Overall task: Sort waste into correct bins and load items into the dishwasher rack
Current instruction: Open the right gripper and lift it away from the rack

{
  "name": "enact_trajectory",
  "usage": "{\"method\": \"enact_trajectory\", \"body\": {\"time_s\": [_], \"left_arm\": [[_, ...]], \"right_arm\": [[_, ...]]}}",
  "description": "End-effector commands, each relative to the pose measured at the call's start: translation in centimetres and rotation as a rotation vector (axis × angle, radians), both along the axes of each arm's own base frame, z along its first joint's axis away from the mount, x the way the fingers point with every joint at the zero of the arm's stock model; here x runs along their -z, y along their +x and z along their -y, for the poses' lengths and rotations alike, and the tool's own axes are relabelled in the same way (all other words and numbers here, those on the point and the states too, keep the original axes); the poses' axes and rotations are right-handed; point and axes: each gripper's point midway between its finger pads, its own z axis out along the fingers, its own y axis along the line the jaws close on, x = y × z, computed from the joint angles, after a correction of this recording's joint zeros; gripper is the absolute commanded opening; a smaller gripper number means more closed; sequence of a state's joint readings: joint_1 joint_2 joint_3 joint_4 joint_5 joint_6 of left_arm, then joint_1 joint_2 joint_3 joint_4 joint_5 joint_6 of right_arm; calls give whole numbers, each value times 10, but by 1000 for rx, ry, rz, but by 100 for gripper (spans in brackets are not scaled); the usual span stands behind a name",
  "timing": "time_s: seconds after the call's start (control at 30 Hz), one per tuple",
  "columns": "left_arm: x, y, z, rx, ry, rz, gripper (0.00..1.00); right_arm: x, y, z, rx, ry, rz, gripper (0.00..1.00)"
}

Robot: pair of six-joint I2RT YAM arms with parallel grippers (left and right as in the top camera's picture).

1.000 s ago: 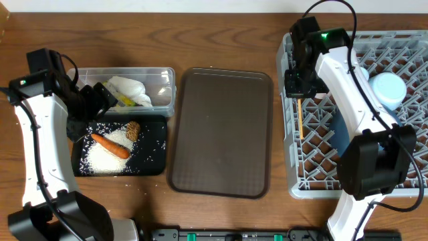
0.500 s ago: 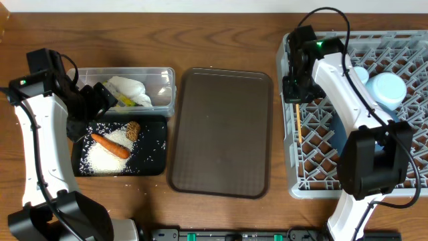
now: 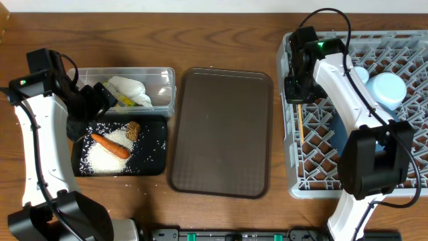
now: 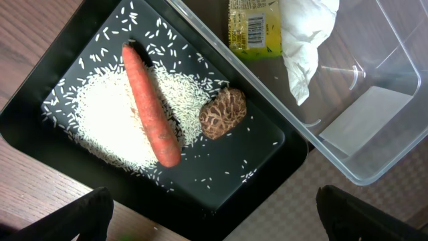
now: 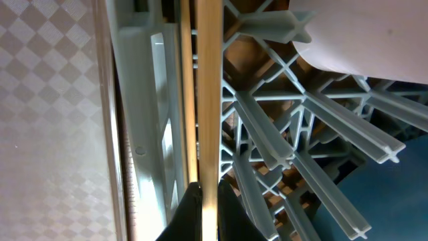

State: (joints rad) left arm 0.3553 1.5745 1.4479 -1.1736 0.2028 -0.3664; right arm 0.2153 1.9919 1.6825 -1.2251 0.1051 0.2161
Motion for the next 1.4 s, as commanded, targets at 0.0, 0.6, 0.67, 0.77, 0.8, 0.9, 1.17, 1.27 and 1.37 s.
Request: {"method": "enact_trajectory", "body": {"time_s": [0.0, 0.6, 0.67, 0.77, 0.8, 0.9, 1.17, 1.27, 1.37], "left_arm": [[-4, -2, -2, -4, 10, 10, 98], [-4, -2, -2, -4, 10, 9, 98], [-4, -2, -2, -4, 10, 10, 98], [-4, -2, -2, -4, 10, 10, 98], [-4, -2, -2, -4, 10, 9, 98], [-4, -2, -2, -4, 10, 10, 98], [-4, -2, -2, -4, 10, 10, 98], [-4, -2, -2, -4, 10, 9, 98], [-4, -2, -2, -4, 10, 10, 98]], "right_arm": [[-1, 1, 11, 7, -12, 3, 13], [-60, 19, -10, -2, 108, 102, 29], [-77, 29, -12, -4, 119, 161, 43], [-97, 40, -14, -7, 132, 227, 81], [-100, 41, -14, -8, 134, 238, 97], [-102, 42, -15, -10, 135, 241, 99], [-100, 40, -15, -10, 134, 233, 99], [-100, 40, -15, -10, 134, 233, 99], [-100, 40, -15, -10, 134, 233, 99]]}}
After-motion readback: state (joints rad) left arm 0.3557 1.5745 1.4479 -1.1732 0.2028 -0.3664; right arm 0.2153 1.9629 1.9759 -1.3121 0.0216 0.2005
